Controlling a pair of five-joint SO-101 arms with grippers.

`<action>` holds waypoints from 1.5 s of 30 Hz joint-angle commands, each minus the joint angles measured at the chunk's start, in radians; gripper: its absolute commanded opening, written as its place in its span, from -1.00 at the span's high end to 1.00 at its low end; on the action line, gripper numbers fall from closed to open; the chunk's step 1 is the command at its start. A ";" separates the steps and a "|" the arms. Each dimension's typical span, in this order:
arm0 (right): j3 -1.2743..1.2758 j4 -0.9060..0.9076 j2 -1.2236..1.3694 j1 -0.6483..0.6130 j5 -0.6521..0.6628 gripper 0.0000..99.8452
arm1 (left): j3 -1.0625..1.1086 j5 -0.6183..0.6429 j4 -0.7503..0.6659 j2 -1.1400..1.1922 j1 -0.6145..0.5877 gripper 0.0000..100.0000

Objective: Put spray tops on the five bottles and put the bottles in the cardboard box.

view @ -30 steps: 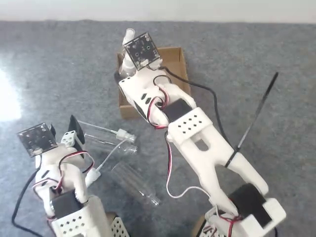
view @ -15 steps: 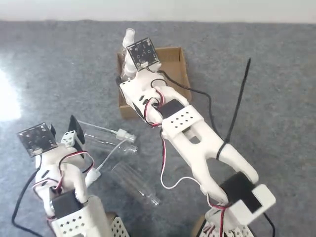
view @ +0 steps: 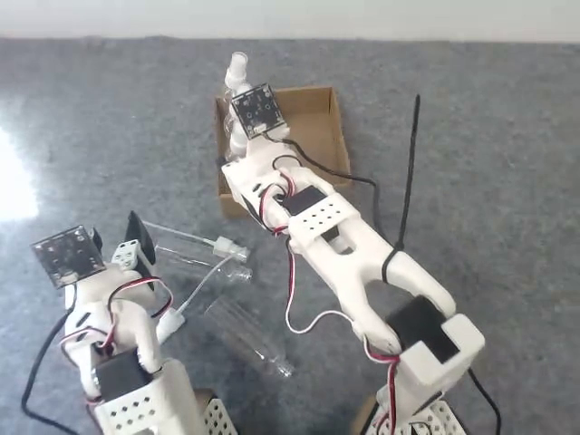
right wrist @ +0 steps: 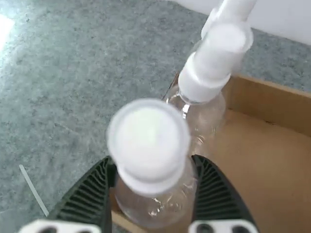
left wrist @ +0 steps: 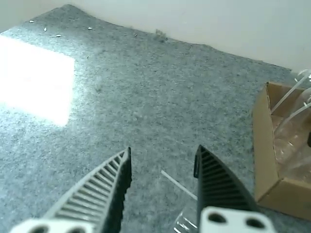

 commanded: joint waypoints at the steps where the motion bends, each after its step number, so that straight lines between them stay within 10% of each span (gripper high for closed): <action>1: -0.071 -0.016 0.004 0.013 -0.008 0.97 | -0.004 0.009 -0.026 -0.011 -0.005 0.60; 45: -0.087 0.036 0.036 -0.044 -0.087 0.36 | -0.002 0.009 -0.028 -0.011 -0.005 0.60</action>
